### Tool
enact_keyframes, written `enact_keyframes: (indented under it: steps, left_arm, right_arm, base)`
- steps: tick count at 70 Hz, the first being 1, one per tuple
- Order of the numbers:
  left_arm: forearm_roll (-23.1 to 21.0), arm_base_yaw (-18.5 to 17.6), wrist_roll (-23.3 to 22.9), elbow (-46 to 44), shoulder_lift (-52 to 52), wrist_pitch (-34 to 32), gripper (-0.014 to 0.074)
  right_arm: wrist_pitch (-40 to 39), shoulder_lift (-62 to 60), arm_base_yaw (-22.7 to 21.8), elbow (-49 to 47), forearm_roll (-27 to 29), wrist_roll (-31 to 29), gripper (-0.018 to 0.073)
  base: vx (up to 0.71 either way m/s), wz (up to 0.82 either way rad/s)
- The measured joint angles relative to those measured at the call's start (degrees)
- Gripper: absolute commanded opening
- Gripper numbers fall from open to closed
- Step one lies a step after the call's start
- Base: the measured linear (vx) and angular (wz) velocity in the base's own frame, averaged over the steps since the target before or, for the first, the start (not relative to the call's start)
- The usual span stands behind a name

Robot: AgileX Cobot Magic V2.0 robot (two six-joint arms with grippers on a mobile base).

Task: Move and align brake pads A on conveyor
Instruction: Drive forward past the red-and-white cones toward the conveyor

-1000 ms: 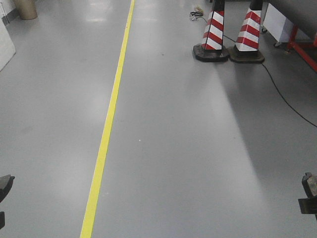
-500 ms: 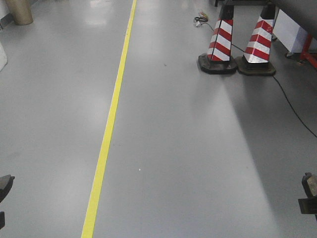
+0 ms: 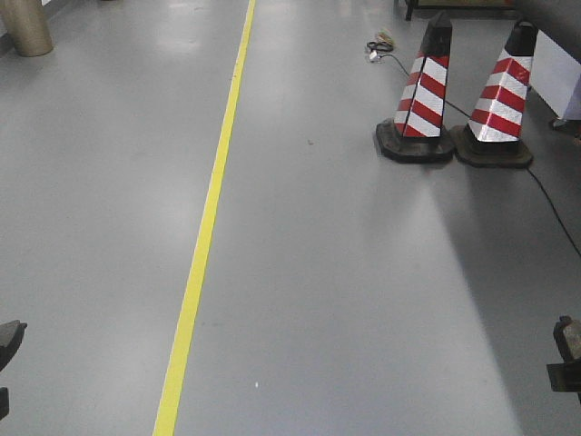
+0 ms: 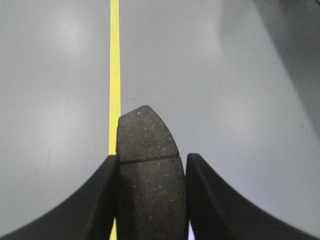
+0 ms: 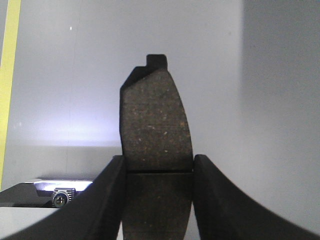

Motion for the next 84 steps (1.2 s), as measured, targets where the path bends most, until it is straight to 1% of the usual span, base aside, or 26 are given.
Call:
enact_keyframes:
  steps: [84]
  left_arm:
    - [0.00,0.00,0.00,0.00,0.00,0.00,0.0101]
  right_arm:
    - [0.00,0.00,0.00,0.00,0.00,0.00,0.0062]
  base:
    - [0.58,-0.01]
